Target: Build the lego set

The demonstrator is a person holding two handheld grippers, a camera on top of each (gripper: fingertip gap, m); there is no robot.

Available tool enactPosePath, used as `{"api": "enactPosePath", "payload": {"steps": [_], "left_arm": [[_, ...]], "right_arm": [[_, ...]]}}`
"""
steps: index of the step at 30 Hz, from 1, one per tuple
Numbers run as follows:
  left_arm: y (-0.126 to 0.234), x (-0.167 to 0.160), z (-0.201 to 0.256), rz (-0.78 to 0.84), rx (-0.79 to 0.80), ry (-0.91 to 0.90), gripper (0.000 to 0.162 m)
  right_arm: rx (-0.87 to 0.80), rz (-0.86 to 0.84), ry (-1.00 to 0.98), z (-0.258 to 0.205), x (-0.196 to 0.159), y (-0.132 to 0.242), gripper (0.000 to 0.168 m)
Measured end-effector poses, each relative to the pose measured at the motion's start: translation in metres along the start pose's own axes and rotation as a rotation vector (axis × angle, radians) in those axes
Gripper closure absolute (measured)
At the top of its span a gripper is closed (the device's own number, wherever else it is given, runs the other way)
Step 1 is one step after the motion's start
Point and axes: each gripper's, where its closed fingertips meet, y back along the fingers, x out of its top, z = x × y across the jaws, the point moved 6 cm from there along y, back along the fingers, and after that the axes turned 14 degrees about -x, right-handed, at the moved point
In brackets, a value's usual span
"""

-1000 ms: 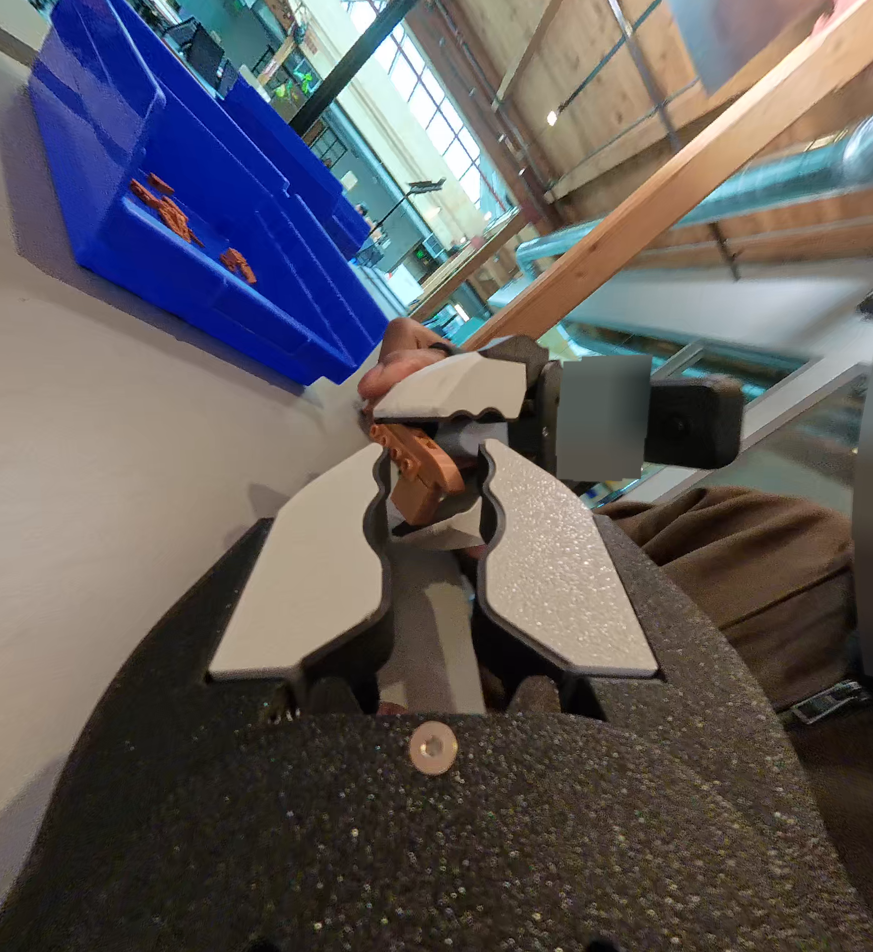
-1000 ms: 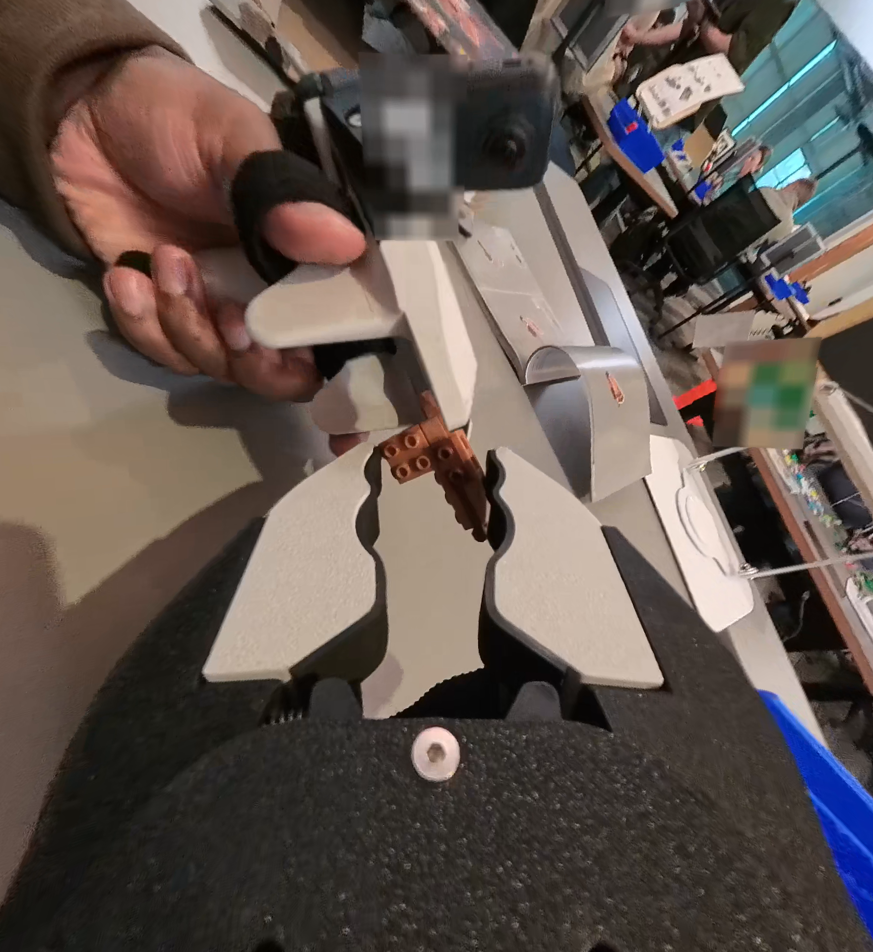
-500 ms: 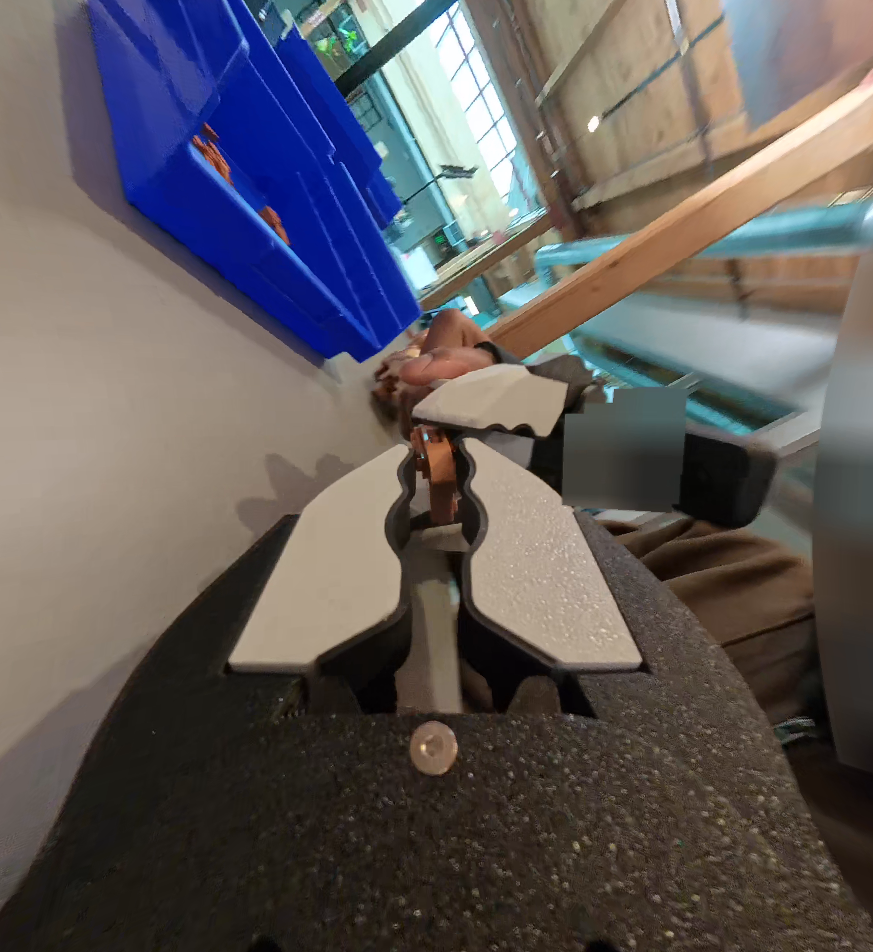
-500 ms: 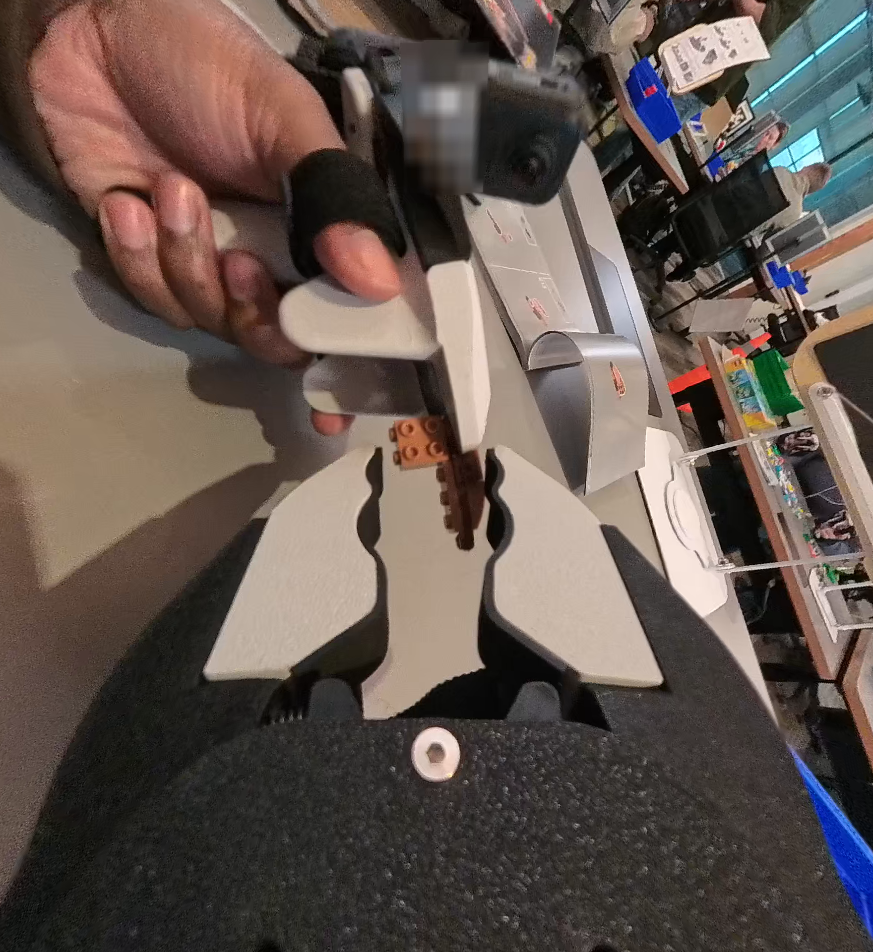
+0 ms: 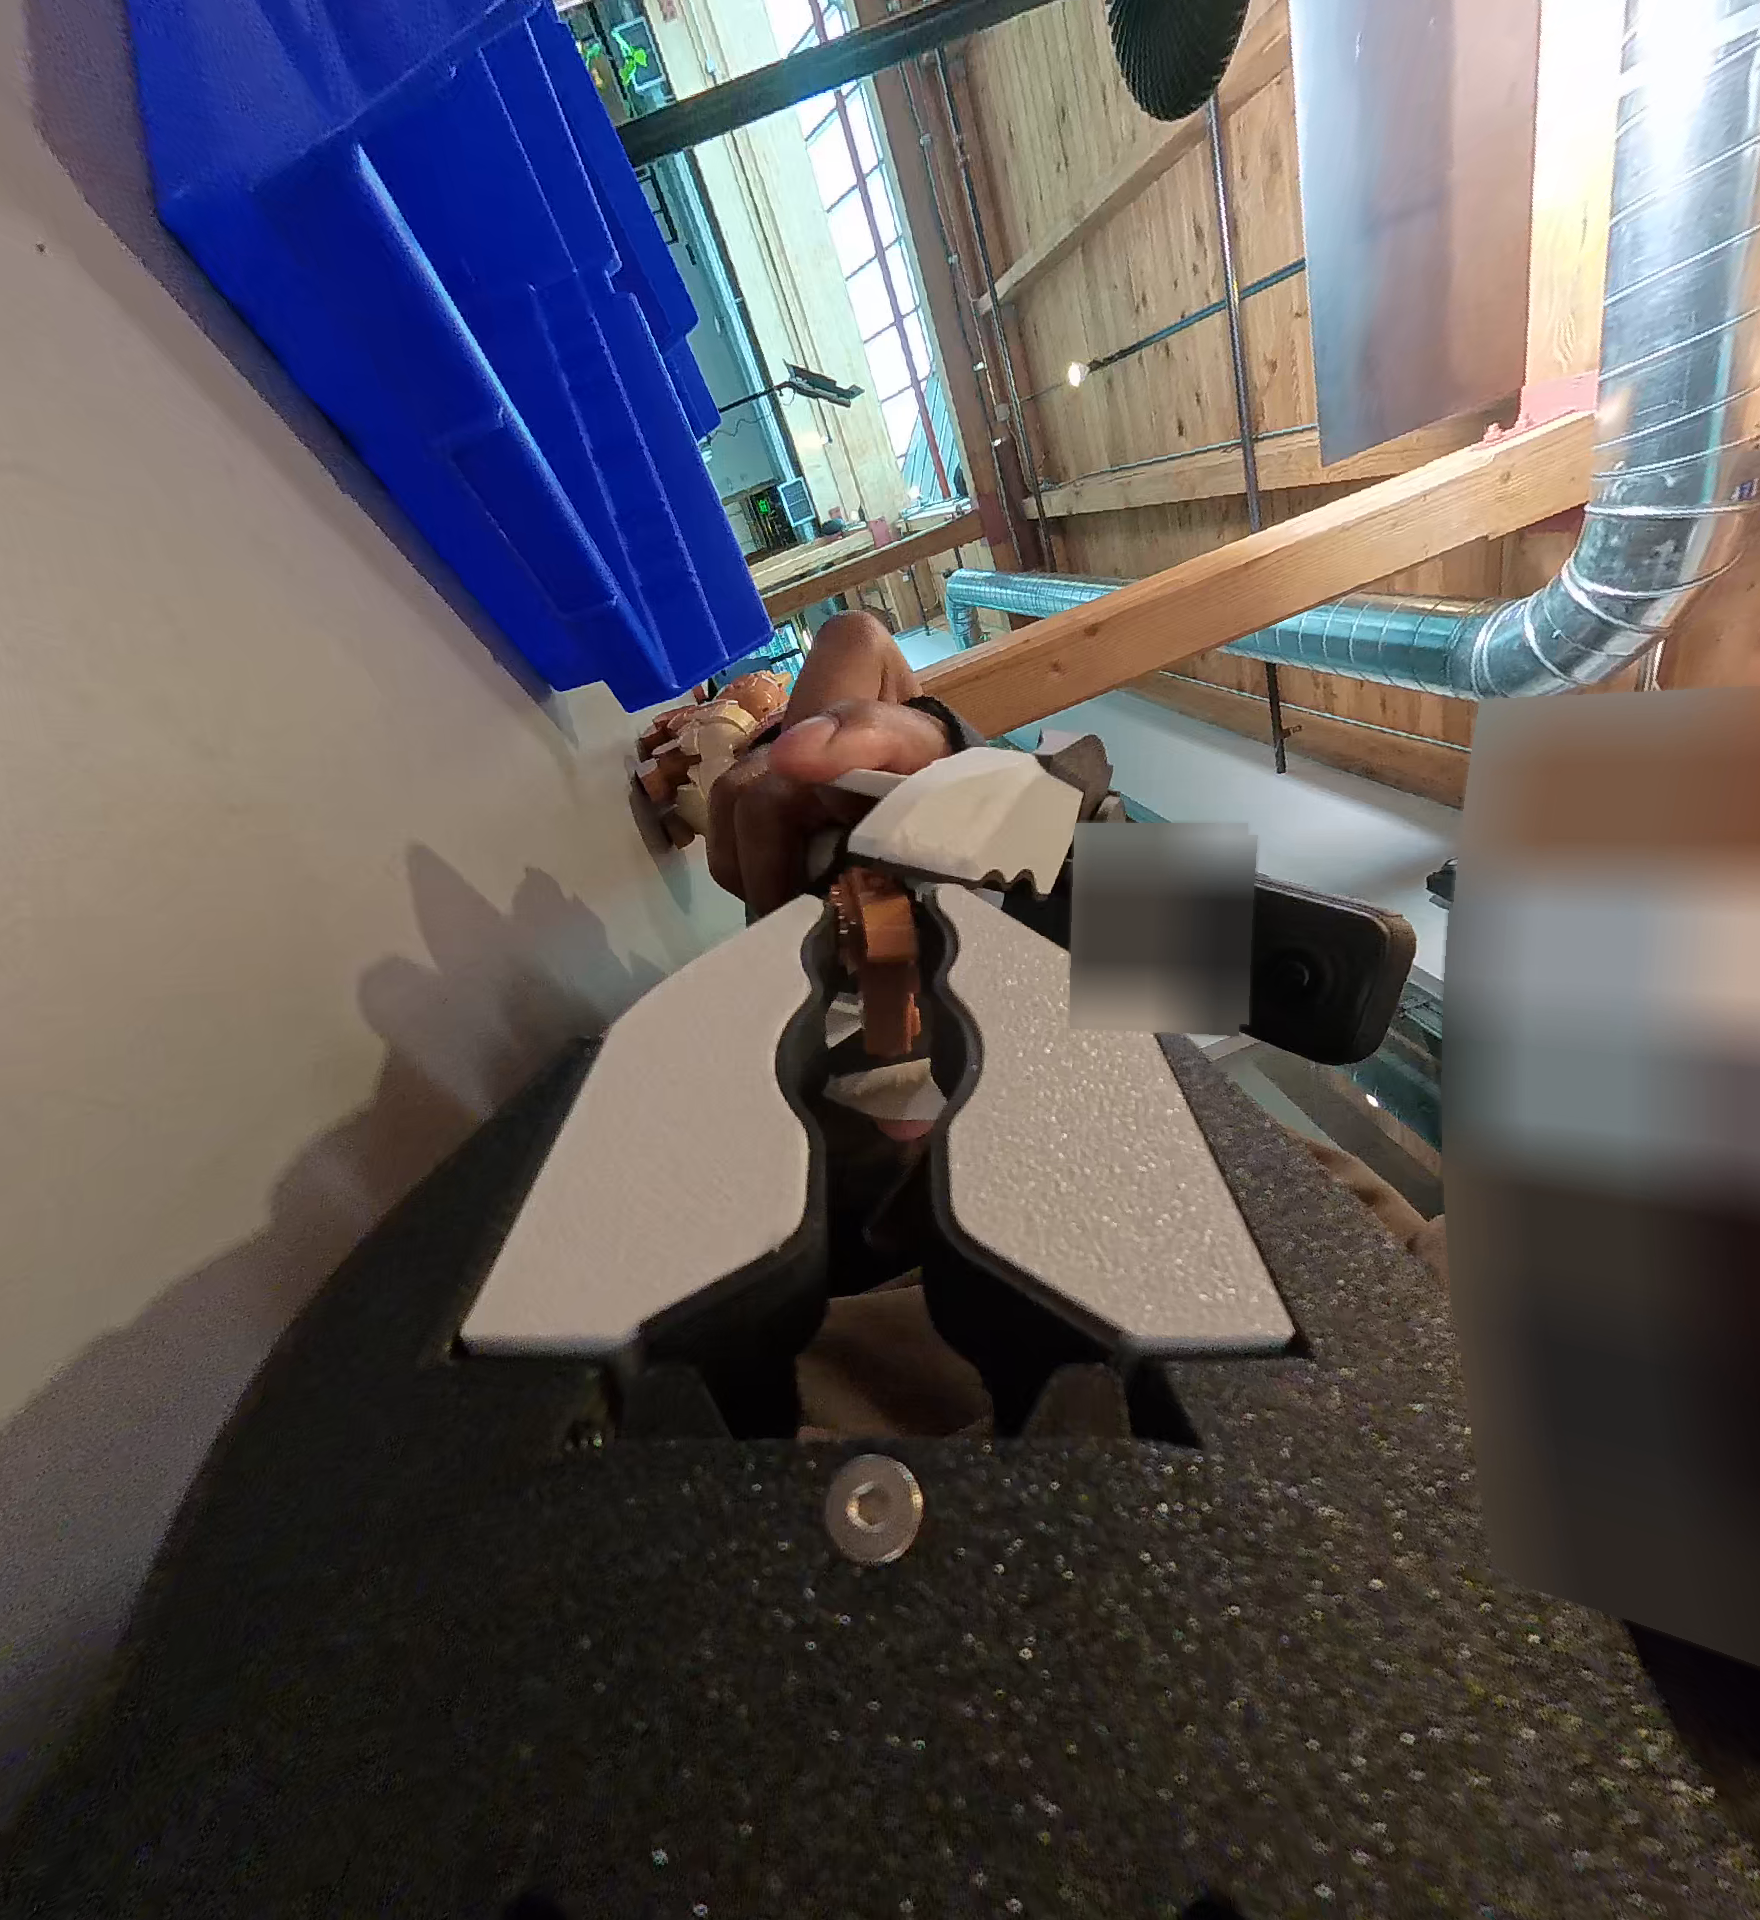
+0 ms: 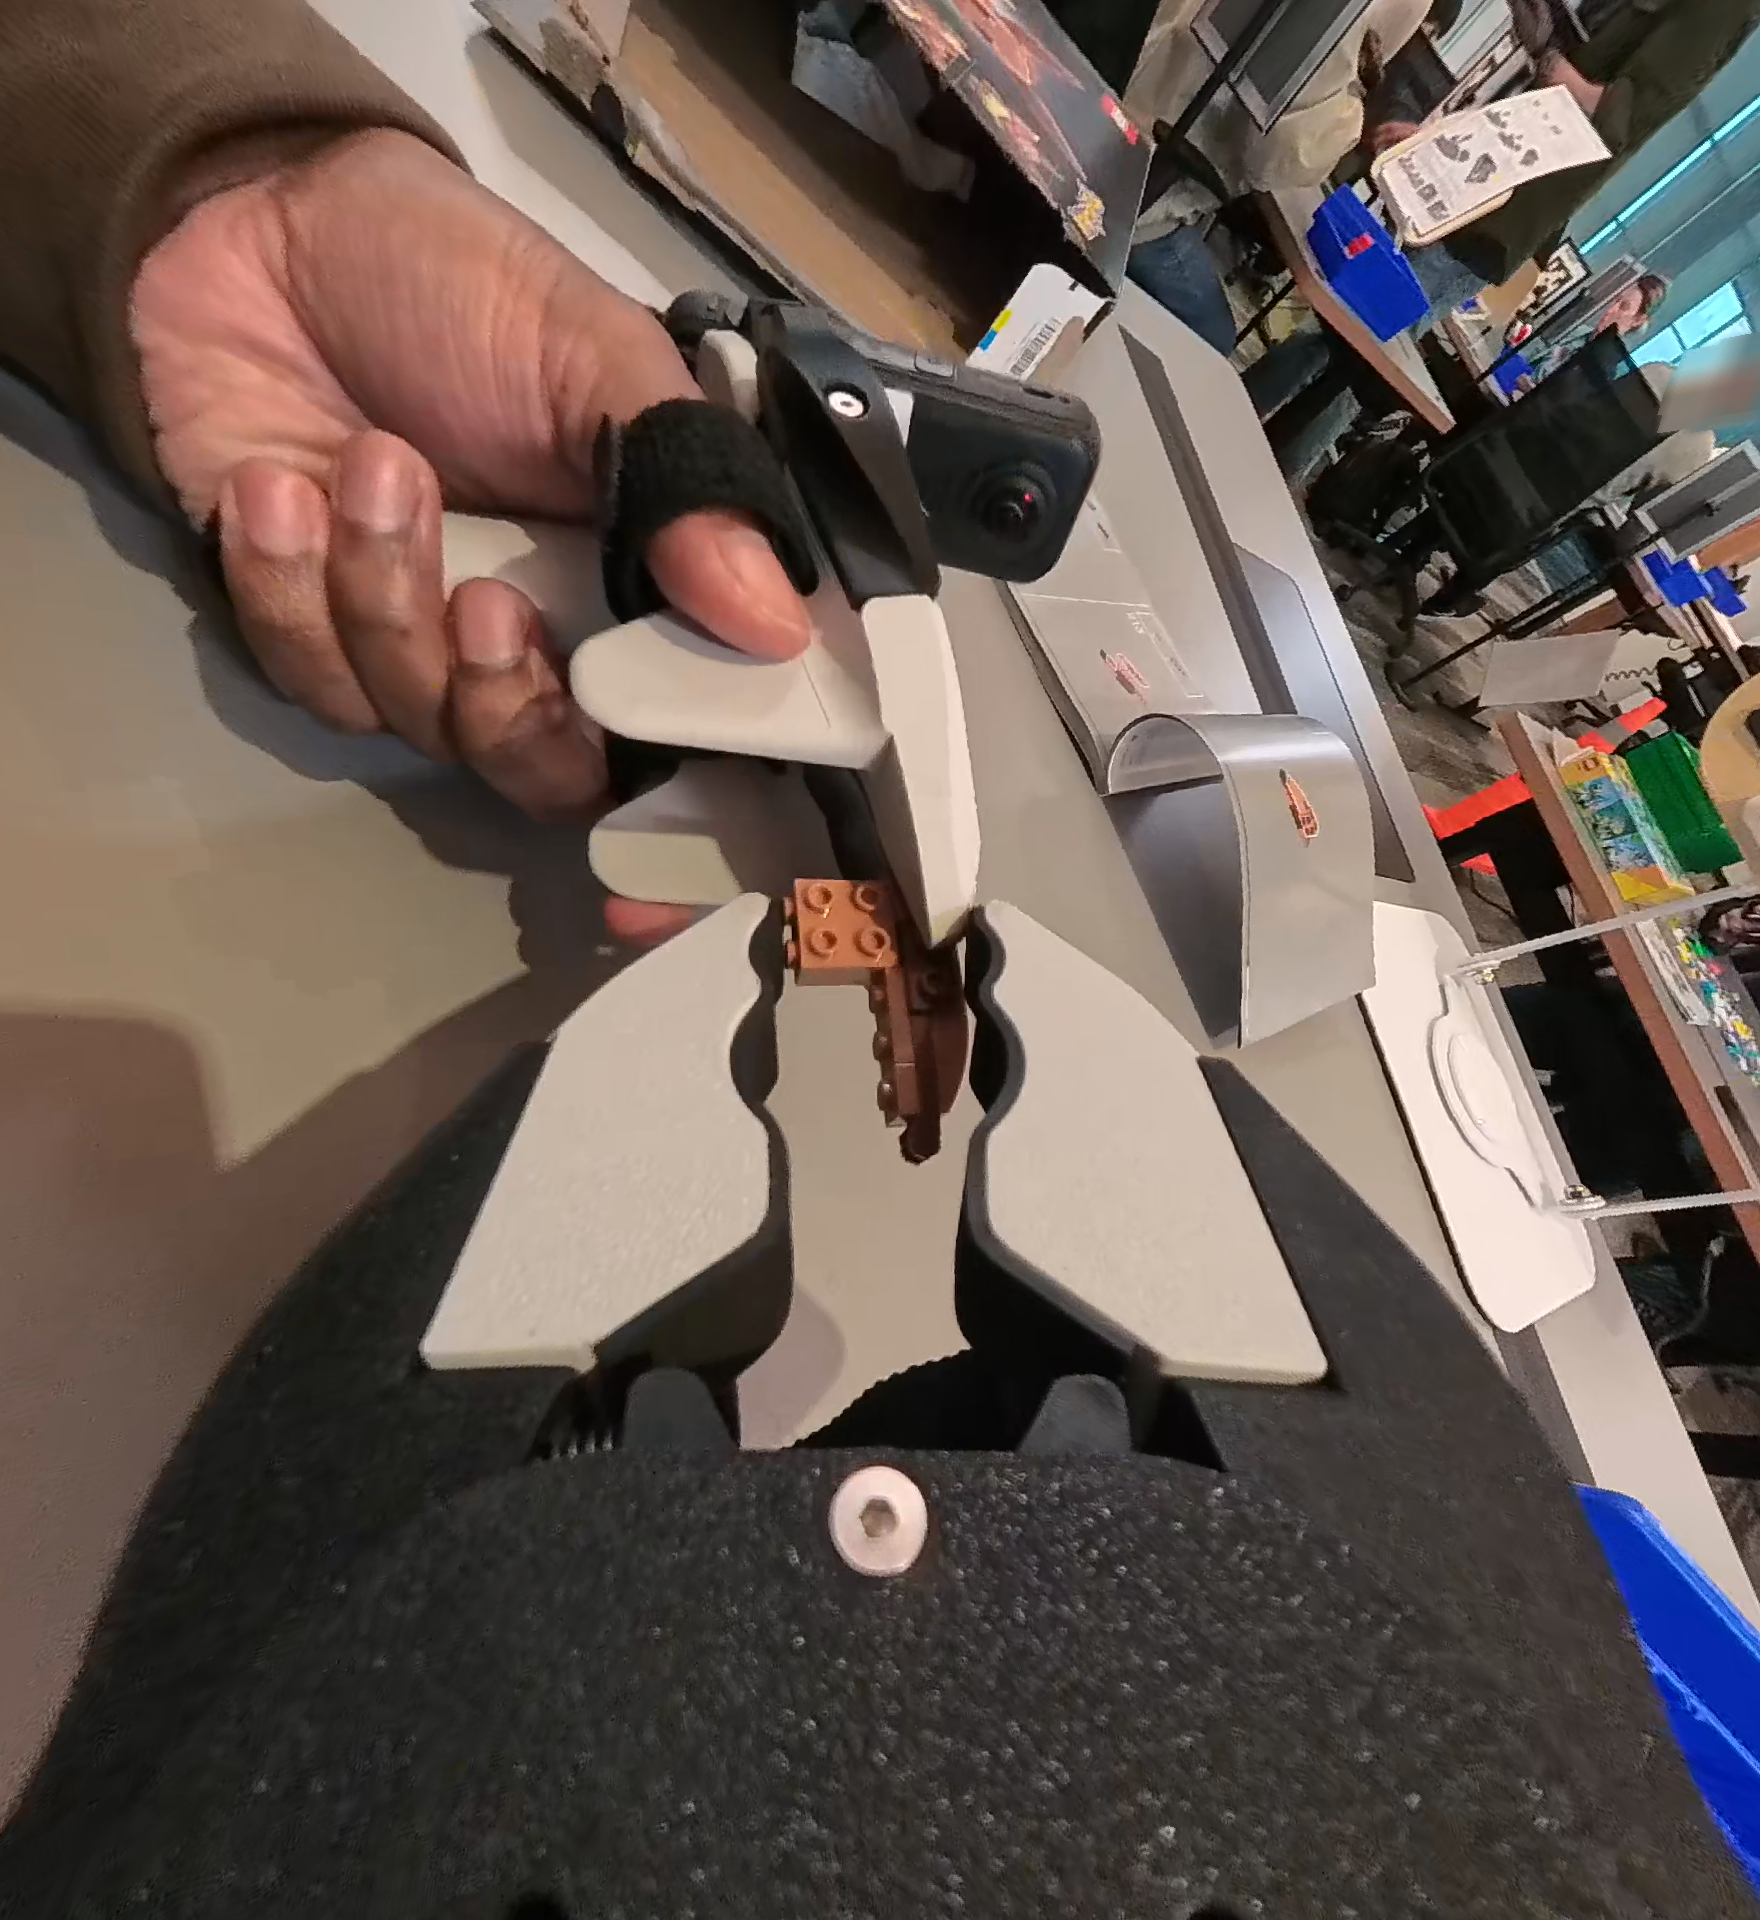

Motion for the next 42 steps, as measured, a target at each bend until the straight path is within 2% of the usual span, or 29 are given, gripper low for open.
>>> {"api": "enactPosePath", "payload": {"steps": [22, 29, 33, 37, 42], "left_arm": [[-0.002, 0.000, 0.001, 0.089, 0.041, 0.044, 0.147], [-0.003, 0.003, 0.002, 0.095, 0.043, 0.005, 0.147], [-0.004, 0.004, 0.006, 0.110, -0.001, -0.008, 0.144], [0.001, 0.013, 0.020, 0.190, -0.133, -0.075, 0.136], [0.012, 0.017, 0.028, 0.216, -0.130, -0.284, 0.134]], "right_arm": [[-0.042, 0.036, -0.009, 0.002, -0.002, -0.003, 0.137], [-0.061, 0.047, -0.043, 0.004, -0.003, -0.004, 0.137], [-0.040, 0.101, -0.163, 0.007, -0.002, -0.002, 0.137], [-0.009, 0.209, -0.353, 0.014, 0.002, 0.004, 0.137], [0.096, 0.455, -0.764, 0.022, 0.007, 0.012, 0.137]]}}
